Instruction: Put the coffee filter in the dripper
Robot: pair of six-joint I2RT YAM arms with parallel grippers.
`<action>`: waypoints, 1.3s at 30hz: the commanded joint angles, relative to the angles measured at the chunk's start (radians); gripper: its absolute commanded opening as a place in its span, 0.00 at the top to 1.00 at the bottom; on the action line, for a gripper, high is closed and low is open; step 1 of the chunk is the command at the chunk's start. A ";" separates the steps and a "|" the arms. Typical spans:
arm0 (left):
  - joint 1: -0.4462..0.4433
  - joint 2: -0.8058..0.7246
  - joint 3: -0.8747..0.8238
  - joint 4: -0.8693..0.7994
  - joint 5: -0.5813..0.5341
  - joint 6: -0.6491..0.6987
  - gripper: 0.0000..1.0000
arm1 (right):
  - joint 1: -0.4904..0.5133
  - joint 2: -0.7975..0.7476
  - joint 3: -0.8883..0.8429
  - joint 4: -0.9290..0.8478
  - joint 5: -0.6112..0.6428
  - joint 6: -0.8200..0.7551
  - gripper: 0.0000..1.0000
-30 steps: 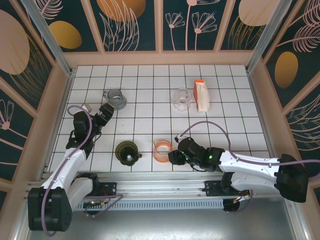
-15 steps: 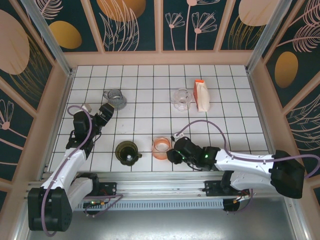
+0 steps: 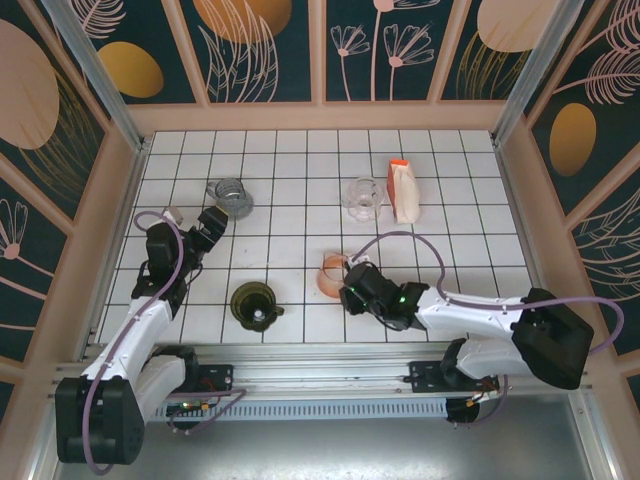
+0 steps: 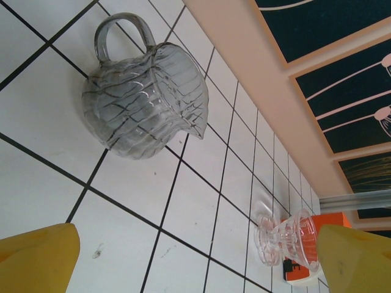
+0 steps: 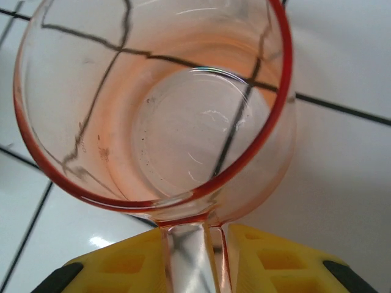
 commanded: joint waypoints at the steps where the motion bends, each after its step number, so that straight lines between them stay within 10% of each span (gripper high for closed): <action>1: -0.004 -0.014 -0.004 0.009 0.014 -0.011 0.01 | -0.050 0.025 0.047 0.005 0.005 -0.092 0.70; 23: -0.004 -0.011 -0.022 0.036 0.028 -0.016 0.01 | -0.116 0.183 0.234 -0.057 -0.088 -0.221 0.73; 39: -0.004 -0.002 -0.005 0.032 0.036 -0.014 0.01 | -0.118 0.087 0.233 -0.112 -0.068 -0.225 0.39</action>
